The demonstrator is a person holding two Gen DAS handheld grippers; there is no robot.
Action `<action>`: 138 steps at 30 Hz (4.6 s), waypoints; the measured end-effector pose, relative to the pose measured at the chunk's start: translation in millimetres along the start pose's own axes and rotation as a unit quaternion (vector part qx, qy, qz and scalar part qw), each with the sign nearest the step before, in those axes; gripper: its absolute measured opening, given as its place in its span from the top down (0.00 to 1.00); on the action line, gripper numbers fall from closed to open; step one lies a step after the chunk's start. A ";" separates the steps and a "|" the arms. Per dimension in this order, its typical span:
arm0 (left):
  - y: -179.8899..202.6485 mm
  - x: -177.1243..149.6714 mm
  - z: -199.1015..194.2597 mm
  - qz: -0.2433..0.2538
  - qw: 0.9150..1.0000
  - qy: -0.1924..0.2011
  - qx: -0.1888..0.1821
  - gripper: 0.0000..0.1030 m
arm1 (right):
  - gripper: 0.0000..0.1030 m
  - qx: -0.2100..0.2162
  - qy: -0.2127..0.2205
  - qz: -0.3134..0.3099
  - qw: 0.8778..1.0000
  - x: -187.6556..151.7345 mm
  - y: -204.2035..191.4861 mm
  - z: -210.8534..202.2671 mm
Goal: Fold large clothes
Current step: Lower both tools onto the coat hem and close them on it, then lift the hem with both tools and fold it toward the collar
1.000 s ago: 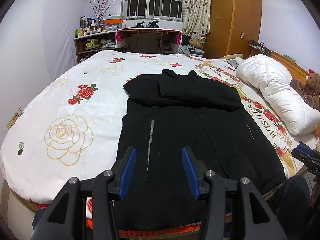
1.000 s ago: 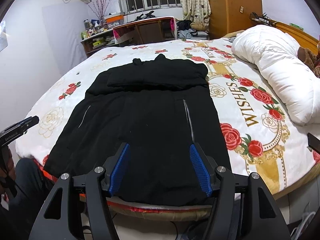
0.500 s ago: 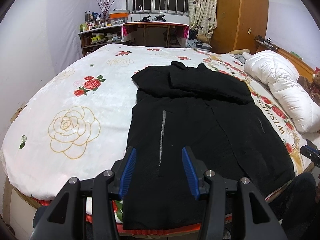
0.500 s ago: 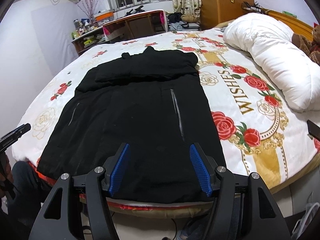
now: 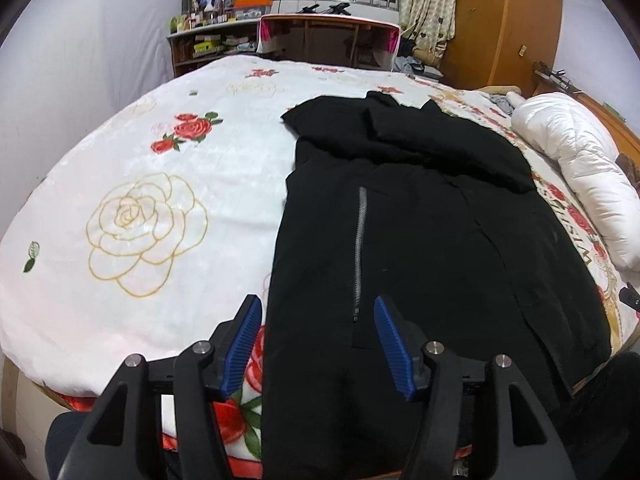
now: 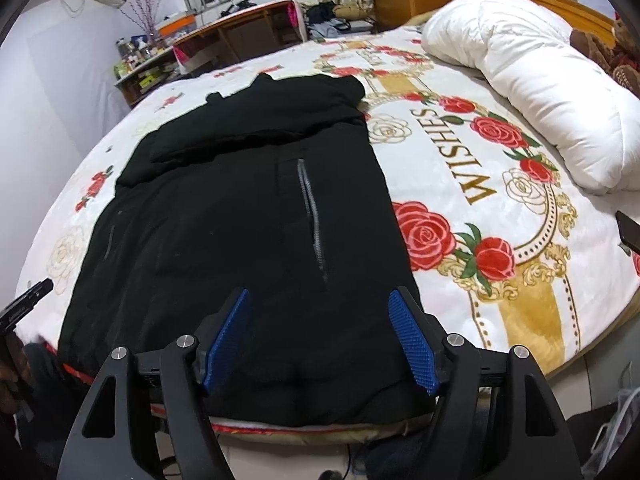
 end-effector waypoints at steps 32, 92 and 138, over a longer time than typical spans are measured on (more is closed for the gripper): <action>-20.3 -50.5 75.1 -0.015 0.996 -0.090 0.012 0.31 | 0.28 0.002 -0.182 0.098 0.978 -55.3 40.0 70.6; 35.5 279.4 58.1 -0.125 0.980 0.089 -0.125 0.86 | 0.77 0.107 0.086 0.119 0.983 280.1 25.6 29.2; 40.5 325.5 292.5 -0.076 0.992 -0.032 -0.091 0.29 | 0.27 0.065 0.014 0.091 0.994 336.5 61.5 249.2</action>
Point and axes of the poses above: each gripper's, at about its wrist camera, not at the fingertips, and z roughly the way its jaws point, y to its right, x to its top, the point moved 9 cm from there along z, roughly the way its jaws point, and after that the axes turned 7 degrees about -z, right-handed, at the moved point
